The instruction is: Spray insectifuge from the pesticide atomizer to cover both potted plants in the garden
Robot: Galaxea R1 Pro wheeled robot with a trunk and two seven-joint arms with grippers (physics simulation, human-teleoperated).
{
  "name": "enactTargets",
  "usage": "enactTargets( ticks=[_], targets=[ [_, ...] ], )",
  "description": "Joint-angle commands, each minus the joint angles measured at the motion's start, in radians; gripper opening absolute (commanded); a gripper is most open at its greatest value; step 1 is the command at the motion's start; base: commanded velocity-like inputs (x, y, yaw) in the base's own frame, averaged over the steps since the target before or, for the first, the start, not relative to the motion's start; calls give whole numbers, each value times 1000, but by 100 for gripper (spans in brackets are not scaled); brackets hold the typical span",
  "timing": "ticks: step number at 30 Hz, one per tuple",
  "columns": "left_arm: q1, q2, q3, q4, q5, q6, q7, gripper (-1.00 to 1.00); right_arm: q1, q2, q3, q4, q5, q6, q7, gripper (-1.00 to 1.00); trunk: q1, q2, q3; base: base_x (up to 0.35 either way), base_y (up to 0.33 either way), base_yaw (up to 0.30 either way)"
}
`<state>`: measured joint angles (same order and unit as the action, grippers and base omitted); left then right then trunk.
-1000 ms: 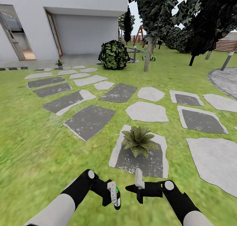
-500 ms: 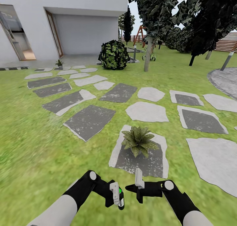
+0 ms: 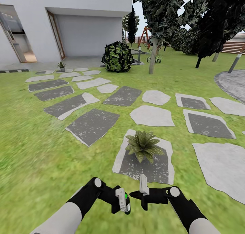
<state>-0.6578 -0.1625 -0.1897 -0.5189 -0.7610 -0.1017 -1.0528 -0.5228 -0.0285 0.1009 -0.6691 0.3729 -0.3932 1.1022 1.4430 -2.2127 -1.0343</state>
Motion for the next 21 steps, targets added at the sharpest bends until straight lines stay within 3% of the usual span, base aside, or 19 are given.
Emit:
enactTargets(
  ticks=[1, 21],
  targets=[
    [0, -2, 1, -1, -9, -11, -1, -100, 0, -1, 2, -1, 5, -4, -1, -100, 0, 0, -1, 0, 0, 0],
    [-2, -6, 0, 0, -12, -11, -1, -100, 0, -1, 2, -1, 5, -4, -2, -100, 0, 0, -1, 0, 0, 0]
  ],
)
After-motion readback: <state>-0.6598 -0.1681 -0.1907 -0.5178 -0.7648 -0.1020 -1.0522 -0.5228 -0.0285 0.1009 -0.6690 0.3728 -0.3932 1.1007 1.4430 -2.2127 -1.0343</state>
